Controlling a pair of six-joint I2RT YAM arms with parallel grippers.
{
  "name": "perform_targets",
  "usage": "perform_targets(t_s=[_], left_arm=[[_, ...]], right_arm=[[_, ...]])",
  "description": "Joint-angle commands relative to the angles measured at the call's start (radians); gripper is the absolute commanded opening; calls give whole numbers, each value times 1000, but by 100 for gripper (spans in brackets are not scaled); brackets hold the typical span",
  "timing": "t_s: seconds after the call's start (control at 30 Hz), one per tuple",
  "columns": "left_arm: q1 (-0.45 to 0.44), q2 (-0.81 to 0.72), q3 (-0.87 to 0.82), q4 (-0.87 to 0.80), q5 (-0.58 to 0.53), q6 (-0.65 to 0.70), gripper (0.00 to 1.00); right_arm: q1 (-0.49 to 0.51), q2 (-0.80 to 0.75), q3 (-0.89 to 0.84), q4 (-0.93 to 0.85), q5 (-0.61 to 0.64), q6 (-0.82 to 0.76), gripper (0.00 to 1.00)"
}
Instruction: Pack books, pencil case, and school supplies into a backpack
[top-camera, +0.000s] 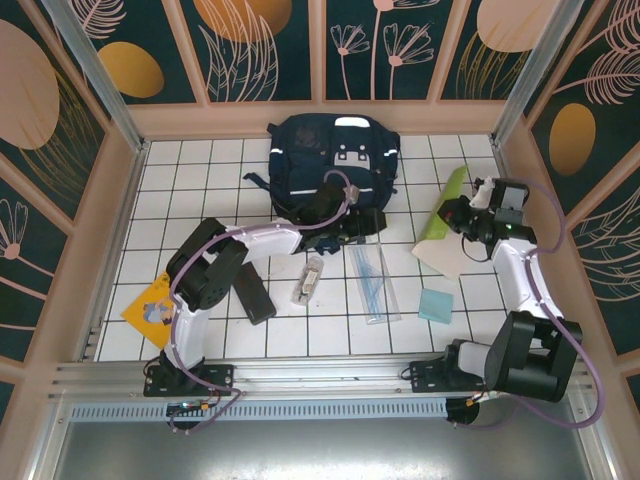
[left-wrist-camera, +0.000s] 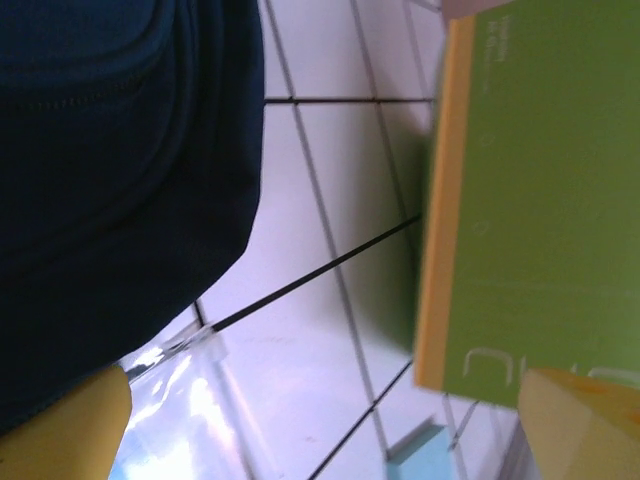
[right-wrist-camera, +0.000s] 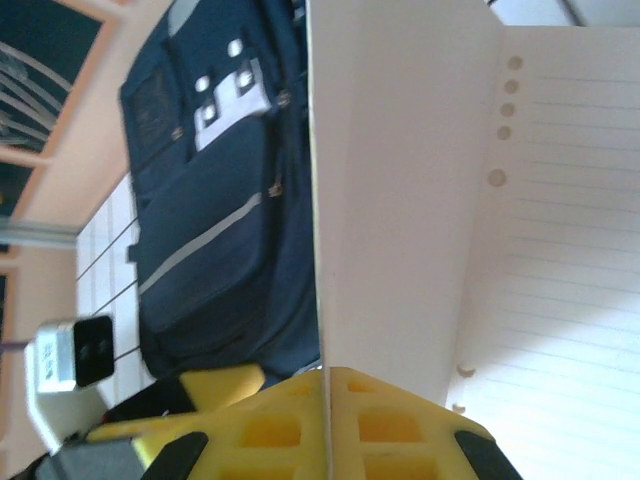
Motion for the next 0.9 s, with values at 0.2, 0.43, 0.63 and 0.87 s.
perform_targets(t_s=[0.2, 0.43, 0.63, 0.87], left_arm=[[65, -42, -165, 355, 31, -232, 99], [102, -46, -369, 703, 19, -439, 99], [101, -18, -400, 856, 35, -484, 99], [101, 24, -392, 841, 59, -499, 99]], right_arm=[[199, 38, 74, 223, -259, 138, 0], [311, 188, 76, 371, -289, 203, 0], [331, 301, -36, 544, -344, 269, 0], [307, 341, -78, 480, -282, 197, 0]])
